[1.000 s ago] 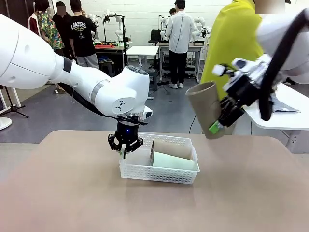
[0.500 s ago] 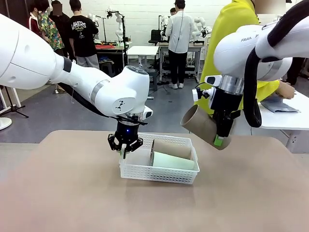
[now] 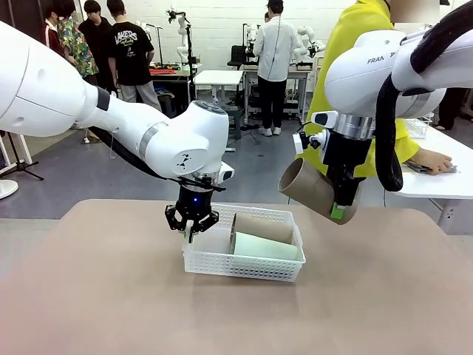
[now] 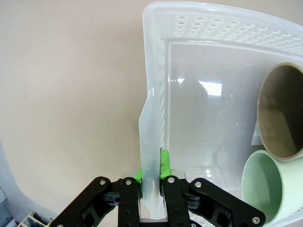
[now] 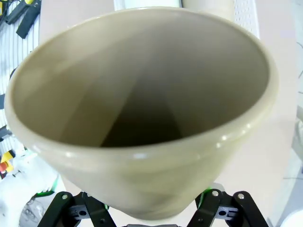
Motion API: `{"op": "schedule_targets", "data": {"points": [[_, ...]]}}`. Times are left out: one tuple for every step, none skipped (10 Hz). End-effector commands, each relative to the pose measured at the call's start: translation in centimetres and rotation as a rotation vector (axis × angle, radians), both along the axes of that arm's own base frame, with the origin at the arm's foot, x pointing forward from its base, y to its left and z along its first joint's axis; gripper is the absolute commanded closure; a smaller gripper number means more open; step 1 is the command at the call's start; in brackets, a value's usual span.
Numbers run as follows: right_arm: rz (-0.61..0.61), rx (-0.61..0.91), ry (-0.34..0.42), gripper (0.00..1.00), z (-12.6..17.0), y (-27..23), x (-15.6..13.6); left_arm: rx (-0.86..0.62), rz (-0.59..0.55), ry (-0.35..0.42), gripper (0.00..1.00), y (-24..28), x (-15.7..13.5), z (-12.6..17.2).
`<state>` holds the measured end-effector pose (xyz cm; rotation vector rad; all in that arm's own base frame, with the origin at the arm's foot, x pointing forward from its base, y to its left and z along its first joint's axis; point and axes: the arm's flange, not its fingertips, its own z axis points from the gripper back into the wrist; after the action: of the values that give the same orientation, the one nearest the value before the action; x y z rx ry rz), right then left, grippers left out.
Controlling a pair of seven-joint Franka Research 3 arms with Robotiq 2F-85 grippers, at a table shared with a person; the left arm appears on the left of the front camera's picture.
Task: Clean and organize the cups into the basket.
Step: Pick up the Reusable plastic cup from the right side of the table and stack it inside the Organizing basket in the center of the table.
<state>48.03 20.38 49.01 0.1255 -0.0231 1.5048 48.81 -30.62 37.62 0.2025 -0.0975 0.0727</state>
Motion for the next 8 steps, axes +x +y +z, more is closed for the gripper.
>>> {"op": "schedule_targets", "data": {"points": [[-0.002,0.000,0.006,0.21,-0.2,0.1,-0.1,0.006,-0.003,0.003,1.00,0.1,-0.1,-0.2],[-0.002,0.000,0.006,0.21,-0.2,0.1,-0.1,0.006,-0.003,0.003,1.00,0.1,-0.1,-0.2],[-0.002,0.000,0.006,0.21,-0.2,0.1,-0.1,0.006,-0.003,0.003,1.00,0.1,-0.1,-0.2],[0.000,-0.001,0.003,0.21,-0.2,0.0,0.0,0.006,-0.003,0.003,1.00,0.1,-0.1,-0.2],[0.032,-0.028,0.007,0.21,-1.0,2.0,0.4,0.006,-0.003,0.003,1.00,0.1,-0.1,-0.2],[0.063,-0.015,0.007,0.21,-2.2,3.8,1.5,0.006,-0.003,0.003,1.00,0.1,-0.1,-0.2],[0.090,-0.029,0.009,0.21,-3.1,5.2,1.9,0.006,-0.003,0.003,1.00,0.1,-0.1,-0.2],[0.117,-0.031,0.002,0.21,-3.6,6.5,2.2,0.006,-0.003,0.003,1.00,0.1,-0.1,-0.2]]}}
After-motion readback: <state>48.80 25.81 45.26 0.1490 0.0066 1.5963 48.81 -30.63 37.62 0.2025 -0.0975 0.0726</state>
